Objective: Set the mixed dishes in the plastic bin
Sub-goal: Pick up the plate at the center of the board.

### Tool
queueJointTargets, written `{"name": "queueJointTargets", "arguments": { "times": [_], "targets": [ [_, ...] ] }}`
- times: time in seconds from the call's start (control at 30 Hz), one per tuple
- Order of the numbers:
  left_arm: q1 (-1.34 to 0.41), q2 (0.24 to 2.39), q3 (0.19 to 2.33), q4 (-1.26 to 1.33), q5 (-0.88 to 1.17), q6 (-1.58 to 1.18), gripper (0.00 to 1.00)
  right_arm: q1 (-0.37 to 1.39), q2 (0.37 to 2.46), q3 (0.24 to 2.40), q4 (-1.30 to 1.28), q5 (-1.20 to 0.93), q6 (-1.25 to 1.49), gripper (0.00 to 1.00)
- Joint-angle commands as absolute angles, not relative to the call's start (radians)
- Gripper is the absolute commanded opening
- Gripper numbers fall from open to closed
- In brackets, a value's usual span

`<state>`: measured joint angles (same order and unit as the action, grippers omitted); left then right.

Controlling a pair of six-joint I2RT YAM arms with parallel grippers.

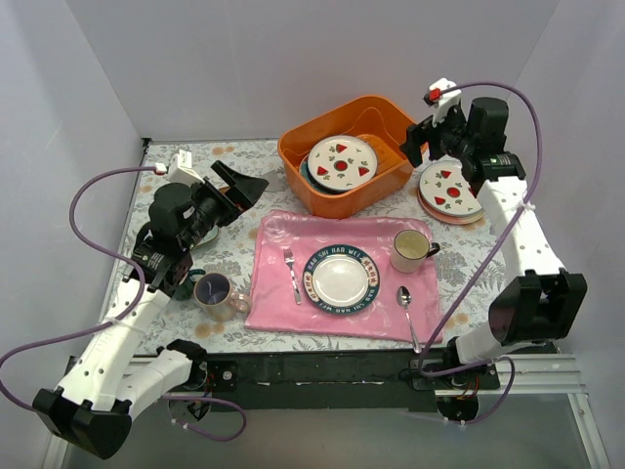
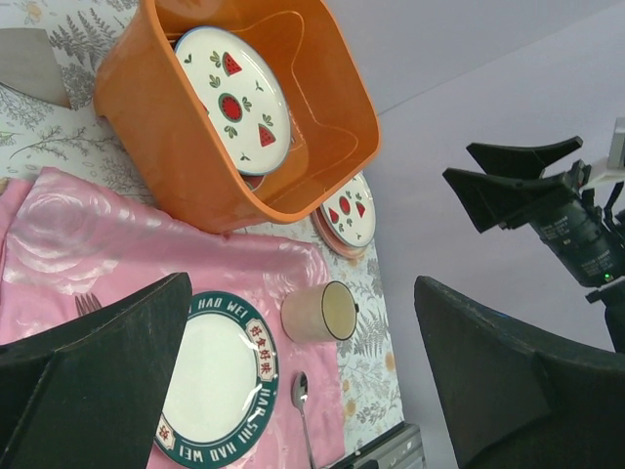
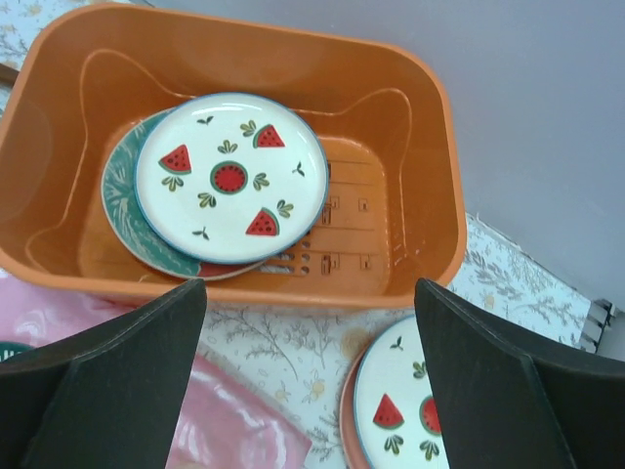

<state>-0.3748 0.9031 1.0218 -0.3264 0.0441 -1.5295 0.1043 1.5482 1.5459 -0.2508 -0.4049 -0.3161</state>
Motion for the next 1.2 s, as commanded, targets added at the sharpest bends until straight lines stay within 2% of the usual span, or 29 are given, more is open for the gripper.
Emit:
{"name": "queueJointTargets", "arguments": {
  "times": [0.0,0.17,0.53,1.17],
  "targets": [
    [-0.368,0.910,1.020,-0.311,0.081,-1.516,0.98,0.078,1.418,1.447,-0.242,-0.400,-0.370,0.95],
    [-0.370,0.905,1.008,-0.308,0.094,-1.528,0.98,0.035,1.304,1.310,-0.253,-0.385,-0.380,0.99],
    [-0.368,0.879,0.980,-0.313,0.112,-1.542,0.98,-0.083,1.171,1.146,-0.288,-0.388,-0.387,0.98],
    [-0.368,0.868,0.968,-0.316,0.103,-1.516,0.98,-0.129,1.192,1.034,-0.385,-0.238,-0.621,0.99]
  ]
}}
